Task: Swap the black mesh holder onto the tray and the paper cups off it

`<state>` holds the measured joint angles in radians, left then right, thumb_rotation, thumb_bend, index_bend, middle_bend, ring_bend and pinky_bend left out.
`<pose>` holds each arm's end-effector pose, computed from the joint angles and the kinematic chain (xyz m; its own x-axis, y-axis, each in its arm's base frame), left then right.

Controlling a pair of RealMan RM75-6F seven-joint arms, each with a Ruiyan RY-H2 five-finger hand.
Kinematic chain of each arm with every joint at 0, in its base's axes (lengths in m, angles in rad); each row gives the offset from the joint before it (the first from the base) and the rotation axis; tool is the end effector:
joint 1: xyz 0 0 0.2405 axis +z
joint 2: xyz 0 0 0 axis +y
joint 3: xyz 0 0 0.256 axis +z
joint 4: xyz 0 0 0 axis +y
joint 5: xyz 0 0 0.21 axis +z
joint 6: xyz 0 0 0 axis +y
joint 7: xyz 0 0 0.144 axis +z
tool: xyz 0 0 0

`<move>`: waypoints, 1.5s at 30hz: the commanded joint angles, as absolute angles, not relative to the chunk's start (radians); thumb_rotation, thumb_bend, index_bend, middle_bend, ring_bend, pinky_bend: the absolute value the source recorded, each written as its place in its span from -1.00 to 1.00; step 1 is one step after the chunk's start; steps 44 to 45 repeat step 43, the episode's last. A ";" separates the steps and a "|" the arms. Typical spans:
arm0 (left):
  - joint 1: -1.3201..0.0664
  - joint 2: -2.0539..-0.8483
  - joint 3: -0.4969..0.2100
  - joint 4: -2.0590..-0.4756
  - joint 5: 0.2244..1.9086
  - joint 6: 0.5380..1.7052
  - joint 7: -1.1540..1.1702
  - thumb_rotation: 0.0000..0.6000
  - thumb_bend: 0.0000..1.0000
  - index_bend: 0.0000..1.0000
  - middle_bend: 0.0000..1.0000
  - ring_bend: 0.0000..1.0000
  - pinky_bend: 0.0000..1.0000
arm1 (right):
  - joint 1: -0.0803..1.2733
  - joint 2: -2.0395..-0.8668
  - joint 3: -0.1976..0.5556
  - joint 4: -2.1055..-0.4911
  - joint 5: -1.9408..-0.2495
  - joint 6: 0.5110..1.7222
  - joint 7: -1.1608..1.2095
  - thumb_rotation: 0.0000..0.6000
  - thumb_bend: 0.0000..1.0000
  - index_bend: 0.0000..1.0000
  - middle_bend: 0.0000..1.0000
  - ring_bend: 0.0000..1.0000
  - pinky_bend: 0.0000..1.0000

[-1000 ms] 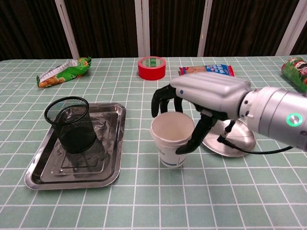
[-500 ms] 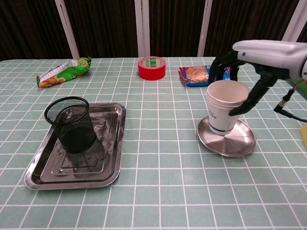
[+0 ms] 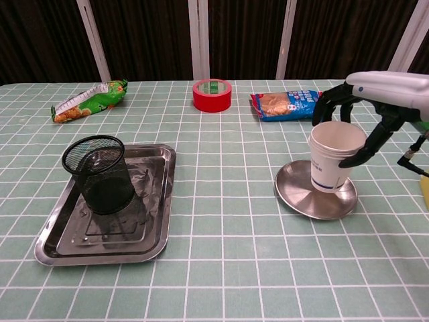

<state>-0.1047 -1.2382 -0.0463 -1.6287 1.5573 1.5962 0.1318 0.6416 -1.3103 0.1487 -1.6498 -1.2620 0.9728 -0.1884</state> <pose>-0.2799 0.1836 0.1325 0.3855 -0.1104 0.9161 0.9157 -0.0760 -0.3945 -0.1715 -0.3223 0.0460 0.4153 -0.2606 0.8716 -0.8707 -0.3915 0.2978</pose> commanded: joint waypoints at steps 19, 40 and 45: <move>-0.103 -1.233 -0.051 -1.629 1.557 1.582 0.128 1.00 -1.00 -0.49 -1.00 -1.00 -0.70 | 0.621 -1.258 0.133 -1.726 -1.192 0.985 -0.260 1.00 -1.00 -1.00 -1.00 -1.00 -1.00; -0.066 -1.136 0.023 -1.745 1.604 1.554 0.115 1.00 -0.93 -0.52 -1.00 -1.00 -0.70 | 0.148 -1.138 -0.054 -1.624 -1.521 1.606 -0.184 1.00 -1.00 -1.00 -1.00 -1.00 -1.00; -0.068 -1.139 0.027 -1.735 1.617 1.550 0.104 1.00 -0.93 -0.52 -1.00 -1.00 -0.70 | 0.145 -1.142 -0.045 -1.623 -1.532 1.610 -0.178 1.00 -1.00 -1.00 -1.00 -1.00 -1.00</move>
